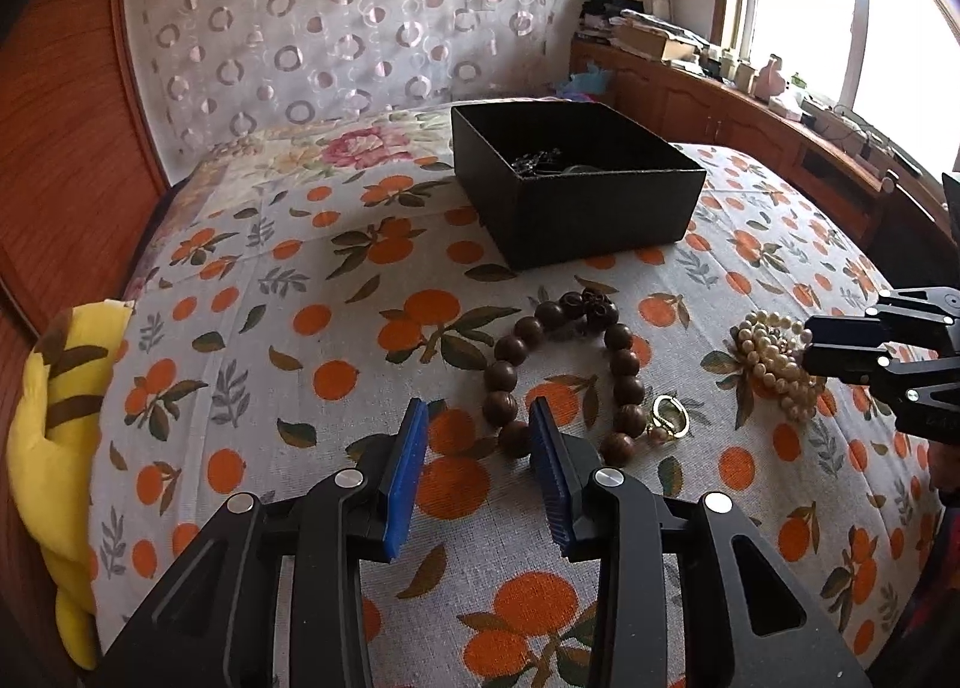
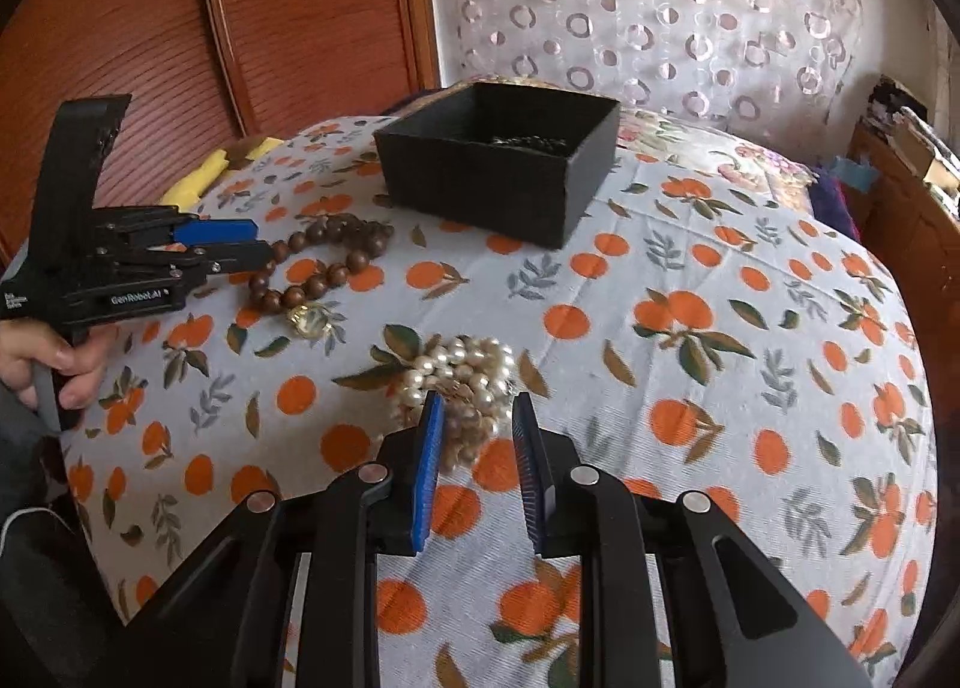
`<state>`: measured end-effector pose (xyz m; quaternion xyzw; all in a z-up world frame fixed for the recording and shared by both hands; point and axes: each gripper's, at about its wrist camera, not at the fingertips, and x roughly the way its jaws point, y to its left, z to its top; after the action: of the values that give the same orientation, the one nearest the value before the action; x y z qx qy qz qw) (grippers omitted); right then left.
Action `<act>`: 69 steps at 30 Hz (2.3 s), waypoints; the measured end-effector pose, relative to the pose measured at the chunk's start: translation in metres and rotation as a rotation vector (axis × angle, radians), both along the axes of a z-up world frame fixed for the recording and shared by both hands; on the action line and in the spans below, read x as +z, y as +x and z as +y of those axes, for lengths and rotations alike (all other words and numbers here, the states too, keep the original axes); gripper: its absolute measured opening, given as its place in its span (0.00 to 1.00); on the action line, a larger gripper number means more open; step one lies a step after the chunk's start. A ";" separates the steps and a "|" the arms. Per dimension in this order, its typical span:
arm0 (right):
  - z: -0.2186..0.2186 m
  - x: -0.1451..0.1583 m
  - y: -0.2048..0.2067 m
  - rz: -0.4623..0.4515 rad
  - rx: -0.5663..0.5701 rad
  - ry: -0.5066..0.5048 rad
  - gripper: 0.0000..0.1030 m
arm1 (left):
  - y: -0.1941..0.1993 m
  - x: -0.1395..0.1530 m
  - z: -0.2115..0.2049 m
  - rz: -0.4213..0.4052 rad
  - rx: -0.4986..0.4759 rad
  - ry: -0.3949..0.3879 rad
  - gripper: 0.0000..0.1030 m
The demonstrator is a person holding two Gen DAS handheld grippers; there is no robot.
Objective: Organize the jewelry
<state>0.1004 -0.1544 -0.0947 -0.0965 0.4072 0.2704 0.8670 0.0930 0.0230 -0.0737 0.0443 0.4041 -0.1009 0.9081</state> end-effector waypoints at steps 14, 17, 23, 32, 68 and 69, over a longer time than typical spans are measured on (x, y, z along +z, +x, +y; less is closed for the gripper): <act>-0.006 0.003 0.017 0.004 -0.039 0.007 0.16 | 0.003 -0.003 0.004 0.005 0.010 -0.029 0.40; -0.006 0.000 0.029 0.024 -0.053 0.005 0.16 | 0.004 -0.003 0.005 0.008 0.012 -0.035 0.41; -0.003 -0.005 0.046 0.054 -0.042 -0.038 0.16 | 0.005 -0.005 0.007 0.014 0.023 -0.047 0.46; 0.006 -0.007 0.059 0.083 0.009 -0.080 0.16 | 0.005 -0.005 0.008 0.015 0.025 -0.048 0.49; -0.010 0.098 0.014 -0.191 0.013 0.097 0.08 | 0.008 0.061 -0.026 -0.102 -0.070 -0.116 0.12; -0.010 0.101 0.015 -0.198 0.012 0.100 0.08 | 0.008 0.065 -0.028 -0.112 -0.074 -0.119 0.12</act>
<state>0.1153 -0.1645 0.0062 -0.0816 0.3051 0.2847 0.9051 0.1008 -0.0052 -0.0084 0.0109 0.3439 -0.1556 0.9260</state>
